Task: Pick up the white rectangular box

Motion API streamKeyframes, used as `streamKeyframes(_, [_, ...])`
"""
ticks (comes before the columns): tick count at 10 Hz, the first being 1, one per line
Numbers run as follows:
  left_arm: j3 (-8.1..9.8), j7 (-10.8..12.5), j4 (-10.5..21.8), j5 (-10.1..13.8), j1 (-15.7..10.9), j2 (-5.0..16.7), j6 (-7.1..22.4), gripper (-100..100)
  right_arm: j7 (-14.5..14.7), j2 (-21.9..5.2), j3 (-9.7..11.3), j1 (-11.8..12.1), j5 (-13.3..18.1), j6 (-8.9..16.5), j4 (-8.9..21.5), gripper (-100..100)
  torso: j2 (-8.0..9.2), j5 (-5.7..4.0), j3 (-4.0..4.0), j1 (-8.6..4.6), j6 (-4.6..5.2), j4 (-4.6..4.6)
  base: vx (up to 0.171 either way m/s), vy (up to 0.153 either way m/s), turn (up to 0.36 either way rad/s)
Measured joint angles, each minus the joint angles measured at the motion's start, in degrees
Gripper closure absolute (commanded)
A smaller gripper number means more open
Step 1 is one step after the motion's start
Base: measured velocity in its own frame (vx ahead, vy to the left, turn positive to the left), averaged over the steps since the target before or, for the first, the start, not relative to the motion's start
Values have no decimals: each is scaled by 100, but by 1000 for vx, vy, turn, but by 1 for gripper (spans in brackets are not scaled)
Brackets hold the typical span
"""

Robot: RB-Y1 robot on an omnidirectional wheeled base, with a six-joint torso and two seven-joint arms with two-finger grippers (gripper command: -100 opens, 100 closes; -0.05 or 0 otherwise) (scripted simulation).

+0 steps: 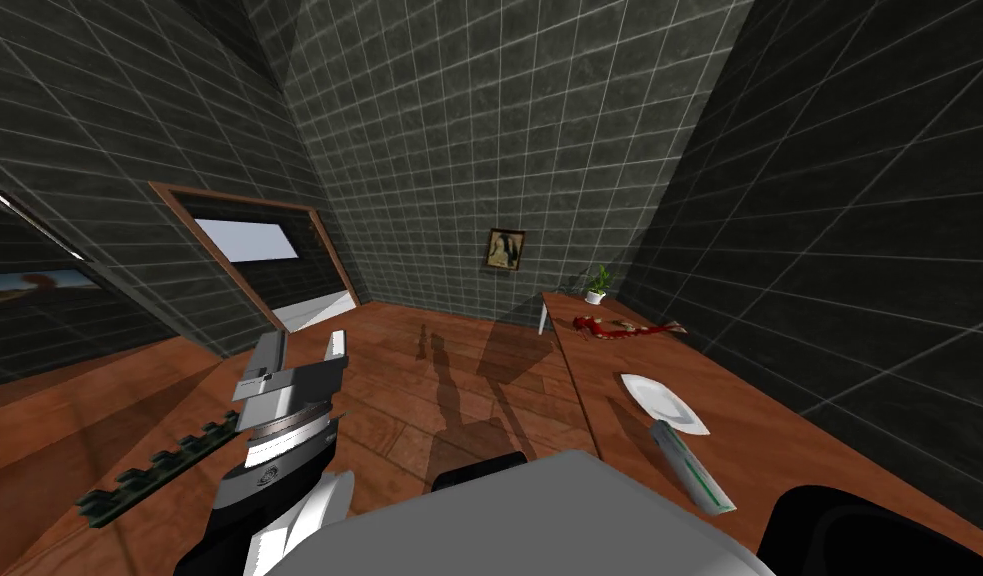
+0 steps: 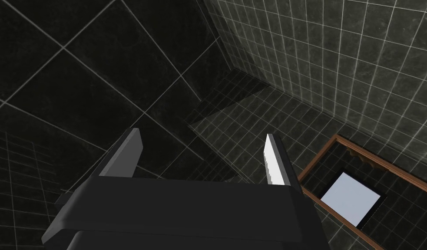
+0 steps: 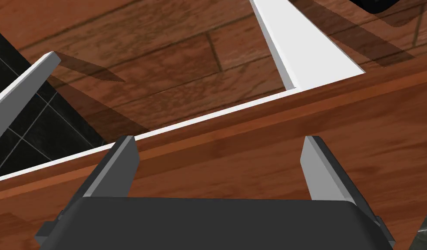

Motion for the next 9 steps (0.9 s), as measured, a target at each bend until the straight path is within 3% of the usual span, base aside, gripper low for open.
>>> streamKeyframes(1, [0,0,0,0,1,0,0,0,24,-179,-18,96,-9,0,-11,-100,-6,-1,-3,-3,3,-1,82,-50,78])
streamKeyframes(4, [1,0,0,0,1,0,0,0,19,-515,202,-22,44,-131,262,-100,-13,-4,-8,-12,2,-3,121,-75,299])
streamKeyframes(6, [1,0,0,0,1,1,0,0,69,-802,228,-1,62,-190,278,-100,-25,-6,-15,-20,2,-6,97,-88,175])
streamKeyframes(7, [1,0,0,0,2,0,0,0,70,-818,231,-10,66,-205,287,0,-1,-5,-1,0,12,-1,12,-12,-4])
streamKeyframes(8, [1,0,0,0,1,0,0,0,70,-818,230,-10,65,-203,286,-100,19,0,11,19,13,4,4,-21,43])
streamKeyframes(9, [0,0,0,0,0,0,0,0,95,-721,214,-19,94,-191,332,-100,29,1,17,21,13,7,3,-31,44])
